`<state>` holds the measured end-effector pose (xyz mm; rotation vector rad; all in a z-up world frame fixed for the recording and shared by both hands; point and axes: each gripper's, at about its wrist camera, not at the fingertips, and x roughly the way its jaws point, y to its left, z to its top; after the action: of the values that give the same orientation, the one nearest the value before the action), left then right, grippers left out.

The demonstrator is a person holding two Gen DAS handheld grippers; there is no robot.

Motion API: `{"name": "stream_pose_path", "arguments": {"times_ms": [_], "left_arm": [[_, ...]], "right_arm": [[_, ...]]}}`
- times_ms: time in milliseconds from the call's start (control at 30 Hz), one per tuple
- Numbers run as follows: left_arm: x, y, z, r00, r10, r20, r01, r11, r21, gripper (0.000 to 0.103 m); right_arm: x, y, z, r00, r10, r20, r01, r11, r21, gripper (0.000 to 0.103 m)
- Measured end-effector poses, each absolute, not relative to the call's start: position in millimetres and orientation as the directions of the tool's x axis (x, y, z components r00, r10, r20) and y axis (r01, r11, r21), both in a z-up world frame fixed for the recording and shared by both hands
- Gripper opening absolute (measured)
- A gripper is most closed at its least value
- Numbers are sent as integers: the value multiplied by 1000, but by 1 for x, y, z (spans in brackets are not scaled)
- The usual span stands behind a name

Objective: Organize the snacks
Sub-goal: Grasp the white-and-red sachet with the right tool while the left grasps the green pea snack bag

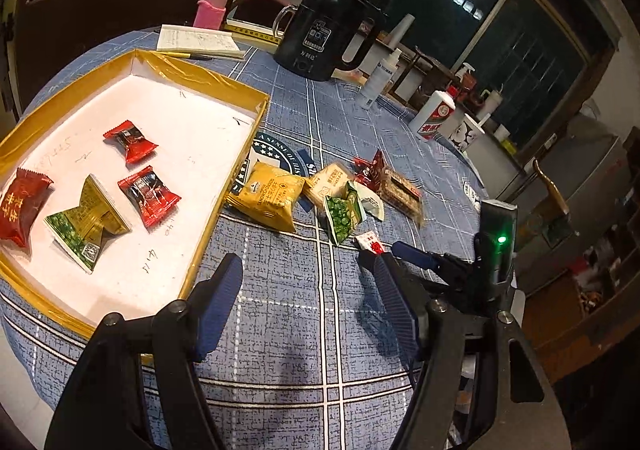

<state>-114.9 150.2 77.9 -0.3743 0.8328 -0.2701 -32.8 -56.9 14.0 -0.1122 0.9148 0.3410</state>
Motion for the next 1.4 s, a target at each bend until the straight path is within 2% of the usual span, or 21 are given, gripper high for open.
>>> {"name": "stream_pose_path", "arguments": {"times_ms": [67, 133, 233, 367, 500, 633, 933, 1067, 1167, 1233, 1267, 1300, 1333, 1400], "left_arm": [[-114, 148, 77, 644, -371, -668, 89, 905, -417, 68], [-110, 146, 75, 635, -374, -676, 89, 905, -416, 68], [-108, 142, 72, 624, -376, -685, 97, 907, -410, 68], [-105, 135, 75, 623, -368, -691, 127, 918, -375, 68], [-93, 118, 78, 612, -376, -695, 190, 924, -332, 68], [-68, 87, 74, 593, -368, -716, 278, 928, -247, 68], [-12, 25, 45, 548, -295, -783, 445, 895, -25, 68], [0, 13, 27, 539, -238, -808, 471, 880, 54, 68], [3, 8, 18, 536, -216, -816, 480, 873, 84, 68], [-2, 1, 14, 568, -179, -803, 486, 860, 153, 68], [-3, -1, 14, 575, -176, -799, 489, 857, 163, 65], [-4, -2, 15, 567, -182, -804, 492, 857, 153, 52], [-4, -2, 16, 556, -188, -809, 495, 858, 140, 45], [-5, -1, 18, 561, -199, -804, 485, 866, 123, 45]], "right_arm": [[-34, -51, 13, 569, 217, -794, -342, 940, 11, 51], [-35, -49, 13, 570, 218, -793, -351, 936, 5, 35], [-35, -54, 14, 571, 205, -795, -341, 940, -3, 29], [-29, -72, 17, 574, 213, -791, -295, 955, 43, 28], [-24, -108, 17, 566, 327, -757, -245, 943, 224, 28], [-21, -123, 15, 564, 373, -737, -213, 928, 306, 28], [-17, -149, 14, 600, 351, -719, -114, 927, 358, 28], [-15, -158, 12, 601, 373, -707, -91, 911, 403, 28], [-15, -157, 12, 605, 363, -709, -93, 916, 389, 28], [-16, -154, 13, 608, 353, -712, -97, 922, 375, 29], [-16, -153, 12, 609, 350, -712, -97, 924, 371, 29], [-16, -152, 12, 610, 348, -712, -98, 925, 367, 29], [-16, -151, 12, 611, 345, -712, -99, 926, 364, 29], [-17, -151, 12, 614, 343, -711, -99, 927, 361, 29]]}}
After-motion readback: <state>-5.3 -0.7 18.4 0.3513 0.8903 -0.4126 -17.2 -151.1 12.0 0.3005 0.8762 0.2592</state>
